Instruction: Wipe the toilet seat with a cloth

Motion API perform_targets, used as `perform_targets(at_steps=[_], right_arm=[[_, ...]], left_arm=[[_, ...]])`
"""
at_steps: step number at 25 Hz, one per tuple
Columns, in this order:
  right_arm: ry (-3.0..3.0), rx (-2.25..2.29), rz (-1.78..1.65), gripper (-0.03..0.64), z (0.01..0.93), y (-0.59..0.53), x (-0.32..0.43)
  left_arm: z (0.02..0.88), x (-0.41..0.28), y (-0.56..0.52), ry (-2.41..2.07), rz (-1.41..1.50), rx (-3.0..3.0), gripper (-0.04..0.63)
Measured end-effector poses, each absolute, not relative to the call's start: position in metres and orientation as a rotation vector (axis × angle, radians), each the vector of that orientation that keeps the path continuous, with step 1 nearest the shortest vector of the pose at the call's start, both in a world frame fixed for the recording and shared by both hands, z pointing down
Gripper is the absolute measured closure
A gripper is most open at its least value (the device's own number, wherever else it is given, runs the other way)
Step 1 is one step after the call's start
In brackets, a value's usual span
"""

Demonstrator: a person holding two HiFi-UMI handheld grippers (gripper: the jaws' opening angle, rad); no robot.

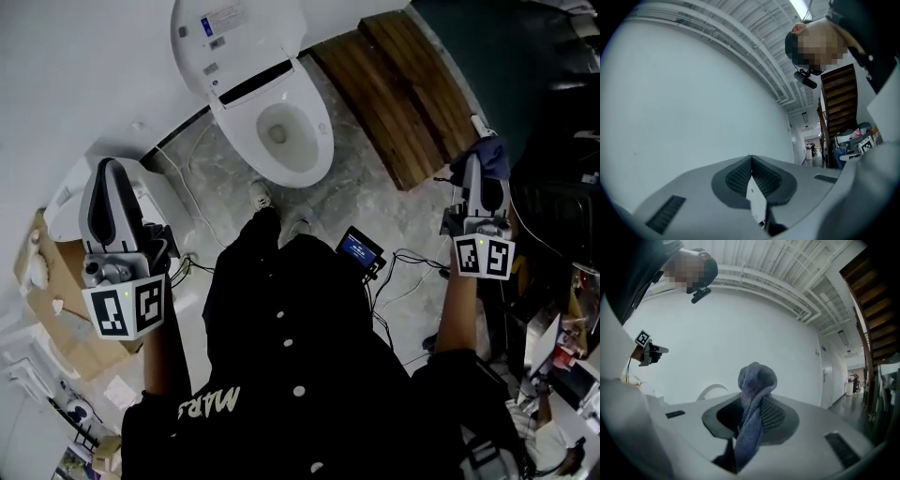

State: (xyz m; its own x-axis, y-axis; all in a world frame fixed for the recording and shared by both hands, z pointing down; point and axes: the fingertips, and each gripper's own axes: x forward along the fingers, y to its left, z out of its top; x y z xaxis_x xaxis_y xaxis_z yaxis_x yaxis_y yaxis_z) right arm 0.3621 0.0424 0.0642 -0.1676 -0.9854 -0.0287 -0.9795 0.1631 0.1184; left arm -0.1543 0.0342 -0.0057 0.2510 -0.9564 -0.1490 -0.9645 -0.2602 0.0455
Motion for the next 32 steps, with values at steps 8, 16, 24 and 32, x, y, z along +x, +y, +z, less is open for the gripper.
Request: perform_targets(at_steps=[8,16,24,32], right_arm=[[-2.326,2.125,-0.141,0.529,0.038,0.077,0.373],[-2.339,2.209,-0.072,0.529,0.032,0.097,0.379],[-2.373,2.201,-0.103,0.531,0.026,0.115,0.368],[-2.364,2.164,-0.074,0.531,0.045,0.124,0.360]], left_arm=[[-0.016,-0.161,0.059,1.878,0.281,-2.406,0.588],[-0.016,-0.159,0.078,1.890,0.302,-2.386,0.588],[-0.006,-0.160,0.096,1.938,0.279,-2.365,0.588],[0.004,-0.158,0.108,1.977,0.220,-2.329,0.588]])
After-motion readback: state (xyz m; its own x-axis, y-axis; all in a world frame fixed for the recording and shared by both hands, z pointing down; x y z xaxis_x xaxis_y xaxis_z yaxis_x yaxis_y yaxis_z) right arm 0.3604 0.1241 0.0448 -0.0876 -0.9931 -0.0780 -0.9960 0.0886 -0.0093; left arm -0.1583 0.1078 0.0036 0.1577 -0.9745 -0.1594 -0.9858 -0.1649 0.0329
